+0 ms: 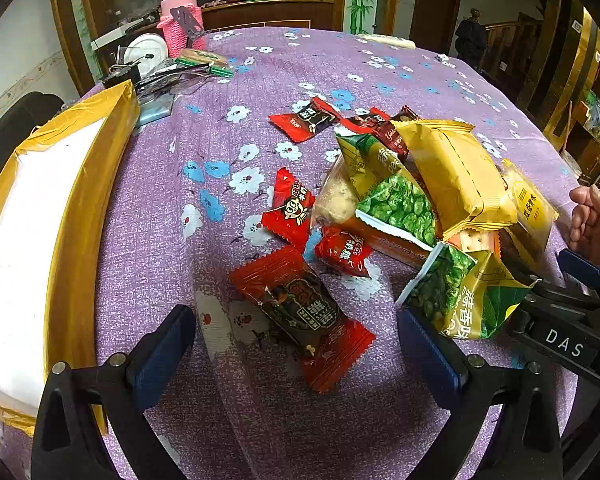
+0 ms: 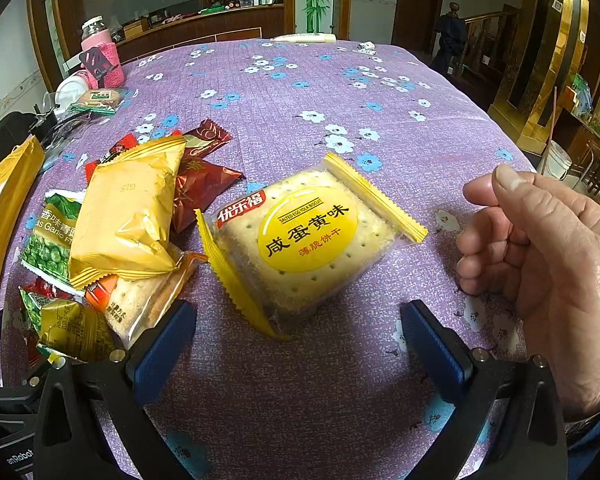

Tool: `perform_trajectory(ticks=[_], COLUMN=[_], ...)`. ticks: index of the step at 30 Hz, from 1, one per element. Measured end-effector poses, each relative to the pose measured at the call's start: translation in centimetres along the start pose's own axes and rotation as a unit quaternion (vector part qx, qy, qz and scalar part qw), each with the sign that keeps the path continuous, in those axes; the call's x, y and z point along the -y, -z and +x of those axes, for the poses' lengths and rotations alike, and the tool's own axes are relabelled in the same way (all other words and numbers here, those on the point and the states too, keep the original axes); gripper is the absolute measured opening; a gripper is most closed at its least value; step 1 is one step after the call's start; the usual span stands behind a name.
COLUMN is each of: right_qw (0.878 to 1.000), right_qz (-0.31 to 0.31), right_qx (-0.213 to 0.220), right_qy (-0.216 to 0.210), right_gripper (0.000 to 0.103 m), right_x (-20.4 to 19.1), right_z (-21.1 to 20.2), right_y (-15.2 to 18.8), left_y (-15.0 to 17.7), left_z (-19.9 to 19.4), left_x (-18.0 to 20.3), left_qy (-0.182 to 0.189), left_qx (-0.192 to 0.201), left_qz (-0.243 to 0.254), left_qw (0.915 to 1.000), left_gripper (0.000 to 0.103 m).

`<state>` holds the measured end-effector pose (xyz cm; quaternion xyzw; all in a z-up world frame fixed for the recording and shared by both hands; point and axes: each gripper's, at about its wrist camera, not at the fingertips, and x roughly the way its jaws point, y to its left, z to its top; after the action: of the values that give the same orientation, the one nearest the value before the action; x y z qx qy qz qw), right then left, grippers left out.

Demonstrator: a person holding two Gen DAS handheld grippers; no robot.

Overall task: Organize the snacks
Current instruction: 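Move the right gripper over the yellow salted-egg cracker pack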

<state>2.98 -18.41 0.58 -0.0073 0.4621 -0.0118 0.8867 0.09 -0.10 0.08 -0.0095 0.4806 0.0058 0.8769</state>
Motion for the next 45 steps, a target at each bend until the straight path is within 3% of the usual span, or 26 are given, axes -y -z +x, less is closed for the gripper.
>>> perform_trajectory(ticks=[22,31,45], right_qw=[1.000,1.000,1.000], right_qz=[0.000,0.000,0.000], right_qx=[0.000,0.000,0.000], right_qy=[0.000,0.000,0.000], right_gripper=[0.103,0.103,0.103], right_x=[0.0,0.0,0.0], right_z=[0.0,0.1,0.0], right_y=[0.0,0.0,0.0], left_y=[0.0,0.2,0.6], left_z=[0.0,-0.2,-1.5], left_x=[-0.1,-0.8,-2.8], left_qy=[0.002,0.017,0.068], left_qx=[0.000,0.001,0.021], left_qz=[-0.001,0.014,-0.035], left_qw=[1.0000,0.9998,0.9968], left_gripper=[0.103,0.102,0.102])
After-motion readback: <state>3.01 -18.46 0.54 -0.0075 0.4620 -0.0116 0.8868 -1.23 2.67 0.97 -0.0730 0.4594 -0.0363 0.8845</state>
